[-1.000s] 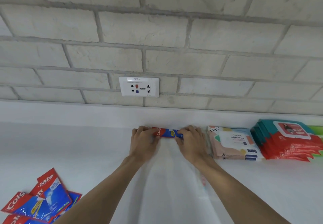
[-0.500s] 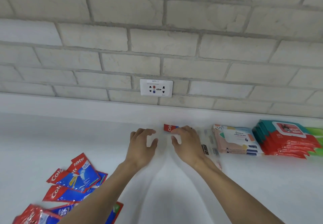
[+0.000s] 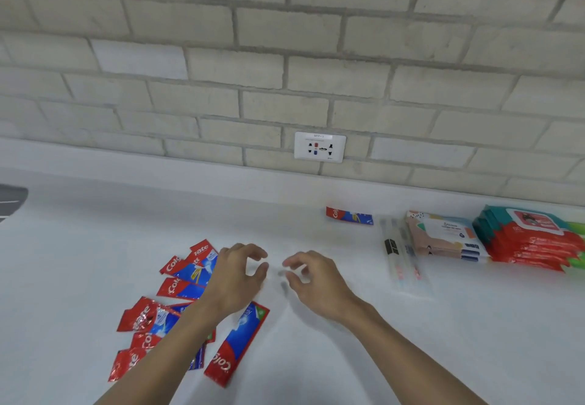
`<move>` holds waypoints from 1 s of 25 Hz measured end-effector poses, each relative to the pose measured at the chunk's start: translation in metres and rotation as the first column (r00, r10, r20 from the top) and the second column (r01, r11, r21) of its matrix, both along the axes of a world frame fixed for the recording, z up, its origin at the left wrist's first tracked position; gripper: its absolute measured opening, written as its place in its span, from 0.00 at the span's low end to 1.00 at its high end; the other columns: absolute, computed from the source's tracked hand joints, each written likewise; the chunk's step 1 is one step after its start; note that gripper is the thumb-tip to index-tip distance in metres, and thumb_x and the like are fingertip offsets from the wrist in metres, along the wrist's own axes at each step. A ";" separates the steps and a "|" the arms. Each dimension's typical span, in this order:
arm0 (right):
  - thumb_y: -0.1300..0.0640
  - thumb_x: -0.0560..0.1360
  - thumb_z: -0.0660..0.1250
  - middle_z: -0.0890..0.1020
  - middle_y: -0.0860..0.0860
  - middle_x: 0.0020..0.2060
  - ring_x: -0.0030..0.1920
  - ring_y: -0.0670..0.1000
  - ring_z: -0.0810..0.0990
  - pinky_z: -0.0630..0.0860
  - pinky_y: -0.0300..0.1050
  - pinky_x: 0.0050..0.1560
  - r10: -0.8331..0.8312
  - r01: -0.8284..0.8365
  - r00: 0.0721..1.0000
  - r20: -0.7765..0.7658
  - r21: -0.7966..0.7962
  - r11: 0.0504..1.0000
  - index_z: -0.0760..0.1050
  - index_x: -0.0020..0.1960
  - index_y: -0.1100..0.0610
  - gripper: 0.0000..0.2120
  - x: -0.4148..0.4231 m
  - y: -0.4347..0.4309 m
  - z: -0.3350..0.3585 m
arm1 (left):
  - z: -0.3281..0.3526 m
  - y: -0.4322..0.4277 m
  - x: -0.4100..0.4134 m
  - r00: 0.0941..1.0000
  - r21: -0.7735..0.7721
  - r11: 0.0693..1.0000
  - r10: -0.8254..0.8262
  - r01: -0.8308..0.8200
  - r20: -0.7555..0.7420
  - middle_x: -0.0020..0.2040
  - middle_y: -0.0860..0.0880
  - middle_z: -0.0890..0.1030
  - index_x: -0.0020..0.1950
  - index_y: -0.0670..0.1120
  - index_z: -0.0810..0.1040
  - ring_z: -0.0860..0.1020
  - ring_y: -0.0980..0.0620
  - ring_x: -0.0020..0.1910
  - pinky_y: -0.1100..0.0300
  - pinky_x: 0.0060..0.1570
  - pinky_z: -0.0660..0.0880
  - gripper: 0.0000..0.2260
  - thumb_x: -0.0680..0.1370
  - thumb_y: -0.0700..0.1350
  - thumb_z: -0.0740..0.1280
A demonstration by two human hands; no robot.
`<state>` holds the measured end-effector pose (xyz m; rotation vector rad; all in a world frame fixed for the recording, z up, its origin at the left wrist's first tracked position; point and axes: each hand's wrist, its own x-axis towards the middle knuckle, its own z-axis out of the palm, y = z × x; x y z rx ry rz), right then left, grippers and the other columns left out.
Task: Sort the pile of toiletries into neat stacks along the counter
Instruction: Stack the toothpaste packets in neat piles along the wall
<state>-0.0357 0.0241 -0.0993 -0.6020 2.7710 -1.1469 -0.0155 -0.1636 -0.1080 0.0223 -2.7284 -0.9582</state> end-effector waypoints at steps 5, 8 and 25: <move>0.53 0.77 0.67 0.77 0.46 0.56 0.54 0.44 0.75 0.73 0.35 0.54 0.099 -0.105 0.990 0.097 0.062 0.993 0.77 0.61 0.48 0.13 0.029 -0.016 -0.013 | -0.005 -0.021 0.043 0.994 -0.024 0.999 -0.027 0.029 0.109 0.52 0.56 0.79 0.57 0.52 0.78 0.76 0.54 0.54 0.57 0.57 0.76 0.10 0.76 0.49 0.68; 0.52 0.76 0.68 0.77 0.46 0.57 0.57 0.45 0.74 0.73 0.40 0.60 0.151 -0.160 0.985 0.079 0.123 0.979 0.76 0.63 0.48 0.15 0.034 -0.023 -0.019 | -0.008 -0.021 0.060 0.988 -0.044 0.999 -0.022 0.029 0.153 0.52 0.57 0.78 0.59 0.52 0.77 0.74 0.56 0.54 0.60 0.58 0.73 0.12 0.76 0.50 0.68; 0.51 0.77 0.66 0.65 0.49 0.57 0.60 0.48 0.65 0.70 0.41 0.62 0.216 -0.229 0.973 0.079 0.286 0.930 0.69 0.64 0.45 0.16 0.044 -0.042 -0.033 | -0.010 -0.017 0.084 0.859 -0.101 0.994 0.084 -0.038 0.505 0.56 0.51 0.78 0.66 0.48 0.72 0.76 0.55 0.51 0.64 0.53 0.77 0.24 0.72 0.48 0.74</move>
